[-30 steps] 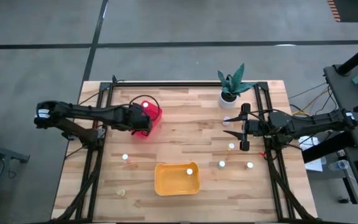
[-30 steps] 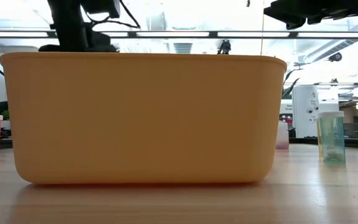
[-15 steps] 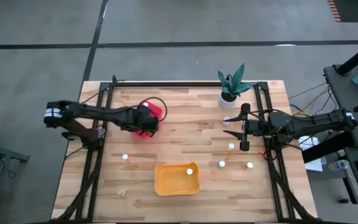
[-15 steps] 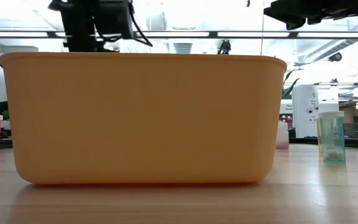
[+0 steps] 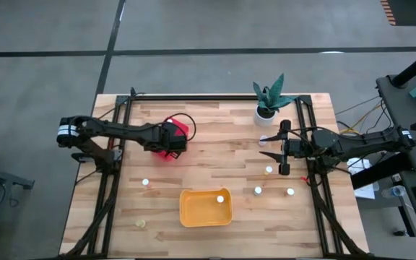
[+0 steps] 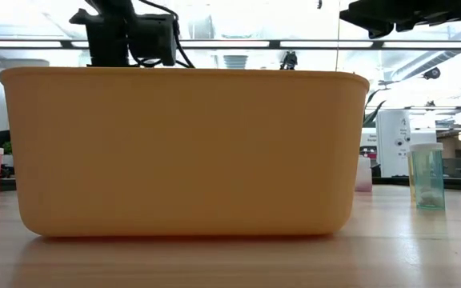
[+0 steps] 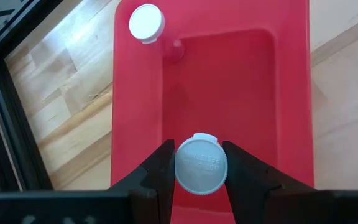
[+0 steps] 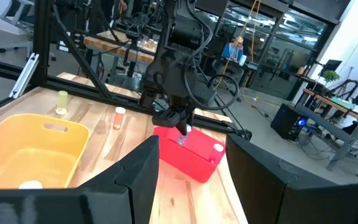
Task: Pick and place medicine bottles into bin by pill shape (circle, oval)
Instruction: Put the blue capsule bottle into the red bin
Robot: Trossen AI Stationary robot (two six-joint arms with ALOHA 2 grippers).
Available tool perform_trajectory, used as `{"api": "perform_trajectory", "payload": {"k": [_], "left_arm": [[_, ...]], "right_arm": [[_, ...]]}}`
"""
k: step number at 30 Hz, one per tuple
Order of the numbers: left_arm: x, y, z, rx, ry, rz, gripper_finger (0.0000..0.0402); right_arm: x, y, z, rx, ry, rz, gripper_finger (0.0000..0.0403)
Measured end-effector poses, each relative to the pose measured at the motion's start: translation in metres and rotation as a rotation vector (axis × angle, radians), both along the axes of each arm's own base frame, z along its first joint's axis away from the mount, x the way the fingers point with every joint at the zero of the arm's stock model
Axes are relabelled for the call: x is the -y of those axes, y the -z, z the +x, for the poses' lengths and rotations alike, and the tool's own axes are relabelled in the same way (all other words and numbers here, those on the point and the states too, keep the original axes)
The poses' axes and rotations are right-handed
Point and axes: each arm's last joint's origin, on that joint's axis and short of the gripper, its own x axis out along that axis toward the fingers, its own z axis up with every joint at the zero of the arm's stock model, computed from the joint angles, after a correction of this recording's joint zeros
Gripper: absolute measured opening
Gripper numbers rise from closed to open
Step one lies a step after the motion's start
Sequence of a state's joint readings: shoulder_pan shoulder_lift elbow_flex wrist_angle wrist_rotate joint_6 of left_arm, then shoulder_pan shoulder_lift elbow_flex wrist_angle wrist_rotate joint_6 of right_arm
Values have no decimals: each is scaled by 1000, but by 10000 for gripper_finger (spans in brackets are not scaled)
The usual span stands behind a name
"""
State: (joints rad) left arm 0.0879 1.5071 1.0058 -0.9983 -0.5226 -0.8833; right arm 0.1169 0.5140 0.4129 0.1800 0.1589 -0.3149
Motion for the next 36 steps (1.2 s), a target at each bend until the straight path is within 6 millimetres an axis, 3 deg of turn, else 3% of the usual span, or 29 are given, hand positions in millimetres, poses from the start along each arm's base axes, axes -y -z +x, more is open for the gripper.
{"api": "perform_trajectory", "payload": {"k": [13,25,36], "left_arm": [[-1,5,1,-11,-6,10,94],[-1,21,-4,7,-30,33,95],[-2,21,-3,20,-30,42,130]], "right_arm": [[0,0,0,-2,0,-1,178],[0,0,0,-4,0,-4,178],[0,0,0,-4,0,-4,178]]}}
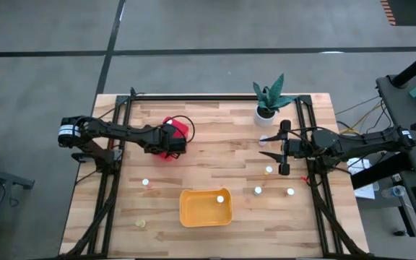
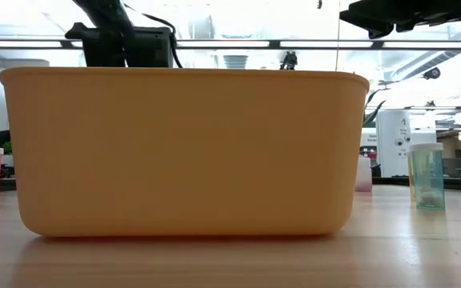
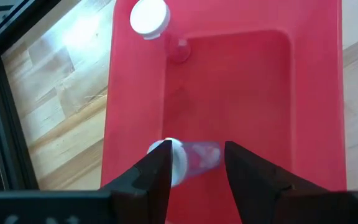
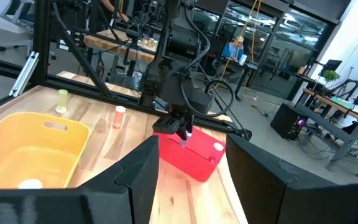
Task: Pick and place medicine bottles into bin by pill shape (circle, oval)
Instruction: Put the blue capsule bottle into the red bin, then put the yellow tablet bottle into the yellow bin
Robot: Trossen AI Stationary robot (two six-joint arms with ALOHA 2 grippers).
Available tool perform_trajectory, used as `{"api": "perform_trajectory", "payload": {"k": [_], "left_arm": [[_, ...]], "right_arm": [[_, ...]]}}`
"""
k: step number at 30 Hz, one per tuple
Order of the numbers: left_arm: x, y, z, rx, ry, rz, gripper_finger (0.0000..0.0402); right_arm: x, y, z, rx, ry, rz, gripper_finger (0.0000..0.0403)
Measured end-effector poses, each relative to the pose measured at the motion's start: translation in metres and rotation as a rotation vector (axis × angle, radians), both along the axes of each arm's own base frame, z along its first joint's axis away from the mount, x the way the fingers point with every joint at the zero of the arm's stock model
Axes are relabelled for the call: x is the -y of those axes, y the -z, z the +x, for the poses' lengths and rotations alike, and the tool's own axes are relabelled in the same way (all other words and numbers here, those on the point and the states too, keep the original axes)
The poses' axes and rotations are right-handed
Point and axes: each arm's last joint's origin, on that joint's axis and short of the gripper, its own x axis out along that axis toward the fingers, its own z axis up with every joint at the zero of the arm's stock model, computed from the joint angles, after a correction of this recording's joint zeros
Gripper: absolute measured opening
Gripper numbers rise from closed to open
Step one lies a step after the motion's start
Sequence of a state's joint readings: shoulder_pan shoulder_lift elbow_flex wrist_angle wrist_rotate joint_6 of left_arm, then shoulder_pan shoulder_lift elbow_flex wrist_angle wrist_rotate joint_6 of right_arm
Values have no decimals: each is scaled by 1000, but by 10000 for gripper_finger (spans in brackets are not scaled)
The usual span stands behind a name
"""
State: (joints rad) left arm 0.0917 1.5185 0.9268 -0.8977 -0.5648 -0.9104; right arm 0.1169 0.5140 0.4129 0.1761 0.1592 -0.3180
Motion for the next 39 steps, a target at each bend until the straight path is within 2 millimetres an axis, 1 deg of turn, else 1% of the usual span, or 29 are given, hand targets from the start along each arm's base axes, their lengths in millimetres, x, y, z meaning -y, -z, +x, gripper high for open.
{"api": "perform_trajectory", "payload": {"k": [5,11,19,27,32,35,39], "left_arm": [[0,0,0,-5,7,2,131],[0,-7,-1,6,29,5,132],[0,-29,4,43,112,23,133],[0,-50,-5,117,121,35,133],[1,-71,-8,185,162,57,133],[3,-84,-6,238,244,92,133],[8,-102,2,350,408,175,132]], "right_arm": [[0,0,0,0,0,0,178],[0,0,0,0,0,0,178],[0,0,0,0,0,4,178],[0,0,0,4,1,13,178],[0,-1,0,10,1,35,178],[0,-1,0,12,3,67,178],[0,-4,0,25,10,142,178]]}}
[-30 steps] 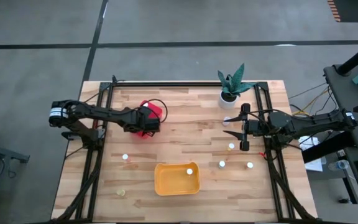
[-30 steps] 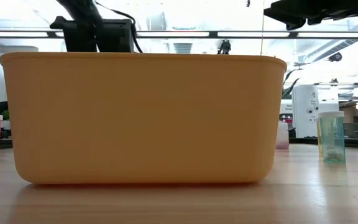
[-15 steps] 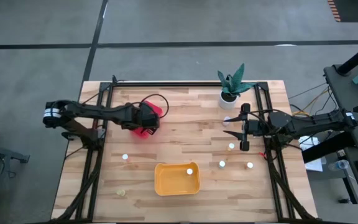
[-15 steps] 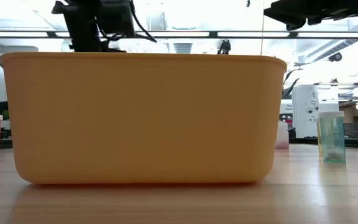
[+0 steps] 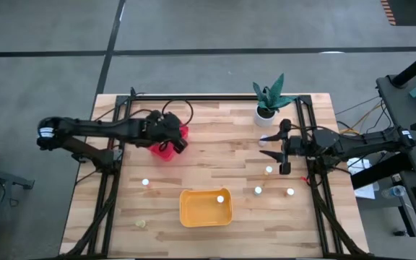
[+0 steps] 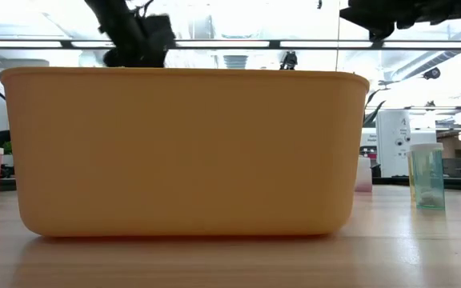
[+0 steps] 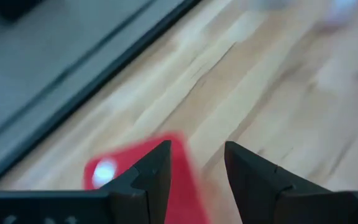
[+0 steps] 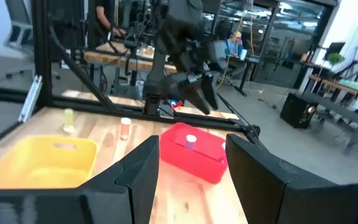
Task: Pick and place medicine bottles into bin by pill shape (circle, oval)
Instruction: Put the yellow tablet bottle into the yellow bin
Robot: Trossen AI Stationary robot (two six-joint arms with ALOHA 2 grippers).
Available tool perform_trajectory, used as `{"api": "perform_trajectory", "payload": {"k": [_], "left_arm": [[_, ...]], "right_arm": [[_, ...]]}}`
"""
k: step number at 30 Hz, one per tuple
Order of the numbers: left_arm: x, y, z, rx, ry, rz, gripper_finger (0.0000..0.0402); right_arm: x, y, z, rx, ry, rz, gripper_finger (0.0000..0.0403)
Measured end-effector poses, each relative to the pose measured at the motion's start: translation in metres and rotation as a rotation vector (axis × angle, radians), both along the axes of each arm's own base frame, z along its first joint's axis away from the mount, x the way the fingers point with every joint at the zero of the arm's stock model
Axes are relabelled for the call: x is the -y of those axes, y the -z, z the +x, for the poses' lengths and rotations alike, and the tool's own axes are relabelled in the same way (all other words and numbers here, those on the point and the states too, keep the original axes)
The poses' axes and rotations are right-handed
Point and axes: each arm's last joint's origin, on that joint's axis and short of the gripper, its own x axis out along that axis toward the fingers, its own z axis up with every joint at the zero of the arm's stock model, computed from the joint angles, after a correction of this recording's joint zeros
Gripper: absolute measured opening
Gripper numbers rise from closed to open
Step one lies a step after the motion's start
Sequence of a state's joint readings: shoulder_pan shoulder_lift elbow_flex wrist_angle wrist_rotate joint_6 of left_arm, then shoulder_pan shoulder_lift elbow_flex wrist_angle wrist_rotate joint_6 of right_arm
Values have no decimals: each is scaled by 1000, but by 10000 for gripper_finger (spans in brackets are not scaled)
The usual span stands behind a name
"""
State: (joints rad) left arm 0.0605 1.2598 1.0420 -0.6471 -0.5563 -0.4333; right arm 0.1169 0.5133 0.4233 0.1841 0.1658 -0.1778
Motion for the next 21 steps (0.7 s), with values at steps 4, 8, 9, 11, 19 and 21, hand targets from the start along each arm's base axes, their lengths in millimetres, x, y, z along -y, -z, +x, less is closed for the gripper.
{"api": "perform_trajectory", "payload": {"k": [4,8,9,11,19,21], "left_arm": [[6,-15,7,85,134,97,132],[13,-23,12,132,251,156,132],[15,-24,13,138,270,166,132],[19,-24,15,157,306,181,132],[32,-19,18,177,412,197,132],[33,-17,18,174,417,196,132]], "right_arm": [[0,-1,1,-14,2,98,178],[-1,0,4,-64,8,221,178],[-1,0,5,-84,5,252,178],[-3,0,8,-134,5,313,178],[-18,-4,25,-363,7,464,178],[-22,-5,29,-423,19,496,178]]}}
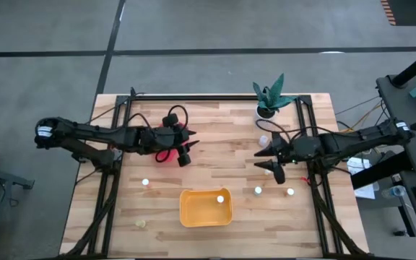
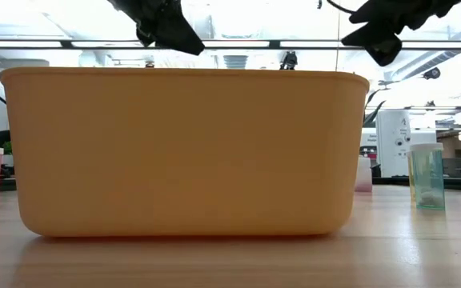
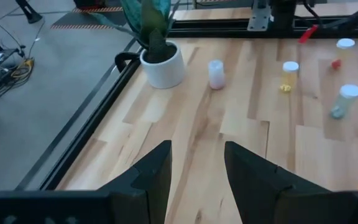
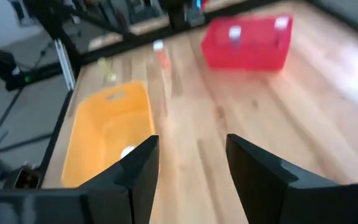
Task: Pick and place medicine bottles into bin by pill shape (circle, oval)
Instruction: Put the yellow tablet bottle into the yellow bin
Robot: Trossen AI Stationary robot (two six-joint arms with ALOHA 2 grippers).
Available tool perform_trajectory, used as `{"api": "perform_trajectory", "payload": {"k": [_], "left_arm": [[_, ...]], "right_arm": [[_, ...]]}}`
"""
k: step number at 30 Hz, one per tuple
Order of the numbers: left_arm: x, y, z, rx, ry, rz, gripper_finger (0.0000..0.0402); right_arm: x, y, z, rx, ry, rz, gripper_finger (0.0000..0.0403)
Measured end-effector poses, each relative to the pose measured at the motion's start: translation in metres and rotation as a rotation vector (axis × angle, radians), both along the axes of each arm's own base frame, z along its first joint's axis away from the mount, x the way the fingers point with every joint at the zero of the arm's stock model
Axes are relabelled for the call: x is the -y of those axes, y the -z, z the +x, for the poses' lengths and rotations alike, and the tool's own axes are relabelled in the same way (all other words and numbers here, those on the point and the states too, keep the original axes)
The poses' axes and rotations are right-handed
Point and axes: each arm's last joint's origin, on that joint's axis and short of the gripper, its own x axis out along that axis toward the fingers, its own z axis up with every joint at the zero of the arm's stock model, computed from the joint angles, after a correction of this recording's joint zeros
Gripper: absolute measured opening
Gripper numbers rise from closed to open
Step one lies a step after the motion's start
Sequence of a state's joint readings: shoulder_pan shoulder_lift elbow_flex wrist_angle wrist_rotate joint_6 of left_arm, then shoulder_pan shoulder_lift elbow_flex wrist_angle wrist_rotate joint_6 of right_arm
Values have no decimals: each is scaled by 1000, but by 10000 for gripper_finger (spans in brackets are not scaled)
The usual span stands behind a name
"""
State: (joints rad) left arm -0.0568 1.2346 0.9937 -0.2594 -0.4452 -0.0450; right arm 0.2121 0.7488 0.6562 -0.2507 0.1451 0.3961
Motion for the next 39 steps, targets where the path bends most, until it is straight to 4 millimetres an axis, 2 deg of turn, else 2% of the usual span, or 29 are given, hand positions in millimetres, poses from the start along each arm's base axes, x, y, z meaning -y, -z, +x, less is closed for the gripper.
{"api": "perform_trajectory", "payload": {"k": [9,16,24,32,39], "left_arm": [[1,4,0,0,2,0,132],[1,2,-3,9,3,0,132],[0,-4,-8,34,3,-2,132],[0,-5,-8,37,2,-2,132],[0,-5,-8,36,2,-2,132]], "right_arm": [[-12,-4,17,-265,66,98,178],[-13,-3,23,-527,248,208,178],[-15,-1,28,-775,452,256,177],[-18,12,35,-920,491,249,167],[-18,34,36,-1000,515,207,157]]}}
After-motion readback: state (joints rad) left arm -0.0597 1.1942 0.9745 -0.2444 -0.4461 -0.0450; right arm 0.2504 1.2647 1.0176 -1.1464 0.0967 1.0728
